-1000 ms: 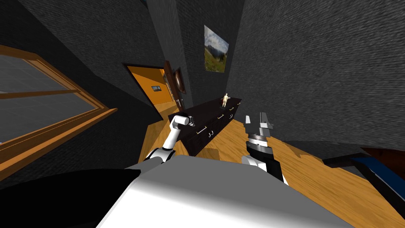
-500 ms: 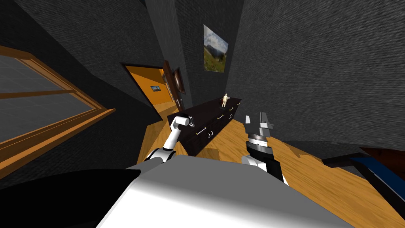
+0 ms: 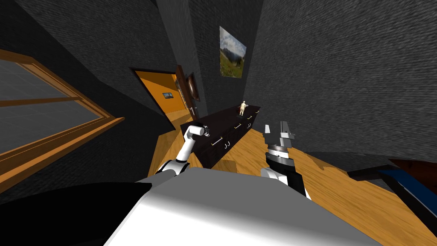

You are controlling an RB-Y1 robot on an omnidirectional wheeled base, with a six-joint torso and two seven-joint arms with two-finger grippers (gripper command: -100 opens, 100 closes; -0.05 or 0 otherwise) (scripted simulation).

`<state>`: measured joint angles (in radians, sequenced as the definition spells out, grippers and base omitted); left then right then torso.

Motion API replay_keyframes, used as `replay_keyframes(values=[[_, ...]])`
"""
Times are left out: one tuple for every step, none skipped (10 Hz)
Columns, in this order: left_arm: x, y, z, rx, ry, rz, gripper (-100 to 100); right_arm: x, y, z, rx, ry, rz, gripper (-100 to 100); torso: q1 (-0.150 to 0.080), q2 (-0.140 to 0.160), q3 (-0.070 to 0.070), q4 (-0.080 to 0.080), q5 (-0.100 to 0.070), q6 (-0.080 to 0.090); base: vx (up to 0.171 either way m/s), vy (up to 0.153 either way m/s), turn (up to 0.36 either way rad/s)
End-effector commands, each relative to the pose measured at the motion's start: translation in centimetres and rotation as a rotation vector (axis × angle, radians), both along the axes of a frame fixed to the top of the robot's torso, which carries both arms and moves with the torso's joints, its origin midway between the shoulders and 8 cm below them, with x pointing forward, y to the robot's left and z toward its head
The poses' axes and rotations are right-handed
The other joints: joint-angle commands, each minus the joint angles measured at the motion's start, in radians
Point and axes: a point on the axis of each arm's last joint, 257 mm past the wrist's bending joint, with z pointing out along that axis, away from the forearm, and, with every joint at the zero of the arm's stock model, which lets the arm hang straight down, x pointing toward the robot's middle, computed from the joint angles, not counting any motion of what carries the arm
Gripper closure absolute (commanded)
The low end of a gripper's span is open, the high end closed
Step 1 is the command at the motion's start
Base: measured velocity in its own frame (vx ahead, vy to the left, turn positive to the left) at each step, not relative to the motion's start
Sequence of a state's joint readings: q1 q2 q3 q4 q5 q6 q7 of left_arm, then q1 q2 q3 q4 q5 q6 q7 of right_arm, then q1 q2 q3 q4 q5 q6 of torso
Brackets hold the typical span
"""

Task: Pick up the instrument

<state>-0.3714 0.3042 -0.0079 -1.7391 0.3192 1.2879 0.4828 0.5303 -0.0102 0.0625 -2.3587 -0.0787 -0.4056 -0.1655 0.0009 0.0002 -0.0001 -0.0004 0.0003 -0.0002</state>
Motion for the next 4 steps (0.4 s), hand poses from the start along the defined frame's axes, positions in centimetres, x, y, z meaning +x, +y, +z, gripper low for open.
replay_keyframes(values=[[-0.34,-0.17,0.80,-0.001,0.002,-0.003,100,0.00,0.00,0.00,0.000,0.000,0.000,0,0.000,0.000,0.000,0.000,0.000,0.000,-0.028,0.007,0.029],[-0.47,-0.22,1.10,-0.001,0.002,-0.004,100,0.00,0.00,0.00,0.000,0.000,0.000,0,0.000,0.002,0.001,0.000,0.000,0.000,-0.046,0.015,0.024],[-0.33,-0.21,0.95,-0.001,-0.002,-0.004,100,0.00,0.00,0.00,0.000,0.000,0.000,0,0.001,0.003,0.002,0.001,0.000,0.000,-0.020,0.008,0.002],[-0.39,-0.22,0.96,-0.001,0.000,-0.004,0,0.00,0.00,0.00,0.000,0.000,0.000,0,0.001,0.002,0.001,0.000,0.000,0.000,0.000,0.000,0.000]])
